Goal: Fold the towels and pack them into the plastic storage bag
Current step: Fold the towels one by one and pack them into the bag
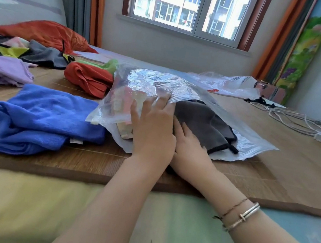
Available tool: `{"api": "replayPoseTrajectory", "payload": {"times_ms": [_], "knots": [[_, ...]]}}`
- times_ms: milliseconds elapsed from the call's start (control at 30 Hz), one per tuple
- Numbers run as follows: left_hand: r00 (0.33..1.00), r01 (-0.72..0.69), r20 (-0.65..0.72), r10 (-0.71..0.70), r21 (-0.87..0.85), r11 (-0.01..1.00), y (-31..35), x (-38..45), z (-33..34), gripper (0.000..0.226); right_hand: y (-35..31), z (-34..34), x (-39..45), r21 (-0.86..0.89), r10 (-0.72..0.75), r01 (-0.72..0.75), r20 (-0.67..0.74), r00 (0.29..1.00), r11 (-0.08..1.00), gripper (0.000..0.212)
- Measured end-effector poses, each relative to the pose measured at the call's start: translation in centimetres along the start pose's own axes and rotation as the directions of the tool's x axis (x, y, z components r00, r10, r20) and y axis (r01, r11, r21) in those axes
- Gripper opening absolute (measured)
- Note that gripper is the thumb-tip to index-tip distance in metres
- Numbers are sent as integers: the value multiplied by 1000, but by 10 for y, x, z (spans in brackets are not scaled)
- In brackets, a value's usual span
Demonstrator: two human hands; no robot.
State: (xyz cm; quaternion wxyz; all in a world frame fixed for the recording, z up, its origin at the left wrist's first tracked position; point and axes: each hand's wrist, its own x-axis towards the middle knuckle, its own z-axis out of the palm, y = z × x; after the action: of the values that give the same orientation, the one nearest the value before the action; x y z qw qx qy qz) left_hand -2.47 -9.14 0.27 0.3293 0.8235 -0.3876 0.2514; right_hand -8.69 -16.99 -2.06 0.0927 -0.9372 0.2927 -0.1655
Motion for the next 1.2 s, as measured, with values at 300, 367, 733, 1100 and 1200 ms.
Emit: {"api": "replayPoseTrajectory", "payload": {"times_ms": [300,367,733,1100,1200], "knots": [[1000,-30,-5,29,-129,991,-9,0,-5,48,-6,11,67,104,255,-272,156,954,957,64],[1000,-31,2,31,-104,994,-12,2,-6,56,-11,15,82,97,290,-309,169,942,946,67],[978,-63,195,72,-50,997,-30,4,-12,71,3,16,84,-36,196,-193,157,968,981,74],[982,91,176,-72,-100,991,-68,-28,-68,46,-62,-15,-41,-174,-191,166,-139,972,971,27],[979,168,121,-161,-52,984,-98,-33,-90,42,-100,-8,-50,-56,-360,356,-203,911,933,15]]}}
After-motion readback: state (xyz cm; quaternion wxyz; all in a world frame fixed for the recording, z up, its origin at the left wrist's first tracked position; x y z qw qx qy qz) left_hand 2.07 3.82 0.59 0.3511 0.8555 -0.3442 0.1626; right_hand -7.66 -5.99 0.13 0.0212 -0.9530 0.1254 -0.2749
